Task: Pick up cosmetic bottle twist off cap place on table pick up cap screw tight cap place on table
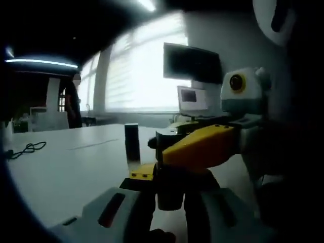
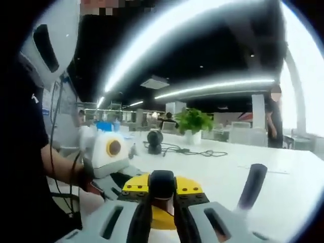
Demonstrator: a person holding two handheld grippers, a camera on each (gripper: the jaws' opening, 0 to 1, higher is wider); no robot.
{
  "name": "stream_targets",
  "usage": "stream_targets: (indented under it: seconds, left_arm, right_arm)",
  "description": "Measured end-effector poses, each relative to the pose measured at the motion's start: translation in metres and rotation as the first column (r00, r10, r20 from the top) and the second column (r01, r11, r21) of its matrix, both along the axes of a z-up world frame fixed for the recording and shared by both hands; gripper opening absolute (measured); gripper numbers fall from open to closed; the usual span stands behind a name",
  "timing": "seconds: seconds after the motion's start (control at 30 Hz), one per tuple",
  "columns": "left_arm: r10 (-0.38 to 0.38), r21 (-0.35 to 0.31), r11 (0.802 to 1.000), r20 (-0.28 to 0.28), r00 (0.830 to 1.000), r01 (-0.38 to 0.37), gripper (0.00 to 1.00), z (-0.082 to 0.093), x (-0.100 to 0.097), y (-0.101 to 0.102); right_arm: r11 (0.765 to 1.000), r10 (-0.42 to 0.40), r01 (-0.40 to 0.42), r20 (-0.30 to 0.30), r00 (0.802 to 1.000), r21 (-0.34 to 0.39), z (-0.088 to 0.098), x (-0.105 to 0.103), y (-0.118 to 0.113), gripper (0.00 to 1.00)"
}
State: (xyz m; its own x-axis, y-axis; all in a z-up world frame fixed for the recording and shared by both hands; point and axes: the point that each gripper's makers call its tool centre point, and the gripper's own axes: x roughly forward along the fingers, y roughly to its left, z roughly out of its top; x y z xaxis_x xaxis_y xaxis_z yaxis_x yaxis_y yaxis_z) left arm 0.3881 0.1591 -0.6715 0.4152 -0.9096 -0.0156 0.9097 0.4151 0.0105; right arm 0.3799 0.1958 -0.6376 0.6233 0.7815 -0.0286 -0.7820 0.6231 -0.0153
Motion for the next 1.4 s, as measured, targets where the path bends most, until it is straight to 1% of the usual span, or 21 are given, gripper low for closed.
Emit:
stream_targets:
  seconds: [0.03, 0.1, 0.13, 0.17, 0.23, 0.27, 0.33, 0.53, 0.57, 0.63, 0.67, 0.73, 0.87, 0.9, 0.93, 1.0, 1.07, 1.2, 1.23, 1.3, 1.4]
  left_arm:
    - [-0.014, 0.001, 1.000, -0.008, 1.000, 0.014, 0.10, 0.000, -0.003, -0.001]
    - [-0.035, -0.005, 0.999, -0.018, 0.999, 0.035, 0.10, 0.001, -0.008, -0.002]
    - [-0.058, -0.013, 0.998, -0.030, 0.998, 0.058, 0.10, 0.002, -0.013, -0.002]
    - [-0.073, -0.017, 0.997, -0.031, 0.997, 0.072, 0.10, 0.003, -0.016, -0.003]
    - [-0.098, -0.021, 0.995, -0.032, 0.995, 0.097, 0.10, 0.004, -0.022, -0.003]
    - [-0.124, -0.027, 0.992, -0.028, 0.992, 0.123, 0.10, 0.006, -0.027, -0.004]
    - [-0.153, -0.034, 0.988, -0.035, 0.988, 0.152, 0.10, 0.008, -0.032, -0.003]
    - [-0.211, -0.018, 0.977, -0.027, 0.977, 0.210, 0.10, 0.010, -0.041, -0.005]
    - [-0.217, -0.017, 0.976, -0.028, 0.976, 0.217, 0.10, 0.010, -0.042, -0.005]
    - [-0.255, -0.023, 0.967, -0.040, 0.966, 0.254, 0.10, 0.011, -0.048, -0.007]
    - [-0.265, -0.022, 0.964, -0.039, 0.963, 0.265, 0.10, 0.011, -0.050, -0.007]
    - [-0.301, -0.038, 0.954, -0.056, 0.952, 0.299, 0.10, 0.014, -0.056, -0.007]
    - [-0.352, -0.043, 0.936, -0.069, 0.934, 0.349, 0.10, 0.016, -0.065, -0.008]
    - [-0.373, -0.045, 0.928, -0.072, 0.925, 0.371, 0.10, 0.017, -0.068, -0.008]
    - [-0.383, -0.041, 0.923, -0.062, 0.921, 0.382, 0.10, 0.017, -0.070, -0.007]
    - [-0.402, -0.034, 0.916, -0.066, 0.913, 0.400, 0.10, 0.016, -0.073, -0.007]
    - [-0.410, -0.030, 0.912, -0.065, 0.910, 0.408, 0.10, 0.016, -0.075, -0.007]
    - [-0.438, -0.056, 0.899, -0.073, 0.896, 0.434, 0.10, 0.020, -0.082, -0.007]
    - [-0.441, -0.057, 0.897, -0.067, 0.895, 0.438, 0.10, 0.020, -0.083, -0.007]
    - [-0.451, -0.076, 0.892, -0.073, 0.890, 0.446, 0.10, 0.023, -0.085, -0.007]
    - [-0.454, -0.063, 0.891, -0.066, 0.889, 0.450, 0.10, 0.022, -0.087, -0.008]
  right_arm:
    - [1.000, 0.012, -0.012, -0.012, 1.000, 0.009, 0.000, -0.001, -0.001, 0.09]
    - [0.998, 0.055, -0.055, -0.014, 0.998, 0.018, 0.001, -0.006, 0.000, 0.09]
    - [0.998, 0.062, -0.062, -0.014, 0.998, 0.018, 0.001, -0.007, 0.000, 0.09]
    - [0.995, 0.097, -0.097, -0.004, 0.995, 0.014, 0.003, -0.012, 0.001, 0.09]
    - [0.990, 0.138, -0.138, 0.004, 0.990, 0.000, 0.003, -0.017, 0.003, 0.09]
    - [0.985, 0.170, -0.170, 0.018, 0.985, -0.006, 0.005, -0.022, 0.004, 0.09]
    - [0.980, 0.199, -0.199, 0.010, 0.980, 0.003, 0.007, -0.025, 0.005, 0.09]
    - [0.961, 0.277, -0.277, 0.014, 0.961, 0.002, 0.011, -0.034, 0.009, 0.09]
    - [0.956, 0.292, -0.292, 0.016, 0.956, 0.001, 0.012, -0.036, 0.009, 0.09]
    - [0.945, 0.327, -0.327, 0.009, 0.945, 0.007, 0.013, -0.040, 0.011, 0.09]
    - [0.936, 0.352, -0.352, 0.010, 0.936, 0.010, 0.013, -0.043, 0.011, 0.09]
    - [0.926, 0.378, -0.378, 0.008, 0.926, 0.017, 0.015, -0.046, 0.012, 0.09]
    - [0.888, 0.459, -0.458, -0.008, 0.889, 0.047, 0.019, -0.055, 0.015, 0.09]
    - [0.879, 0.475, -0.474, -0.012, 0.880, 0.050, 0.019, -0.057, 0.016, 0.09]
    - [0.874, 0.484, -0.482, -0.018, 0.875, 0.056, 0.020, -0.058, 0.017, 0.09]
    - [0.863, 0.505, -0.504, -0.024, 0.863, 0.046, 0.019, -0.061, 0.018, 0.09]
    - [0.855, 0.518, -0.517, -0.027, 0.855, 0.039, 0.019, -0.063, 0.020, 0.09]
    - [0.829, 0.559, -0.557, -0.020, 0.829, 0.060, 0.022, -0.070, 0.021, 0.09]
    - [0.823, 0.566, -0.565, -0.011, 0.824, 0.064, 0.024, -0.071, 0.021, 0.09]
    - [0.821, 0.568, -0.566, -0.005, 0.823, 0.075, 0.026, -0.072, 0.021, 0.09]
    - [0.821, 0.568, -0.566, -0.004, 0.823, 0.072, 0.025, -0.074, 0.021, 0.09]
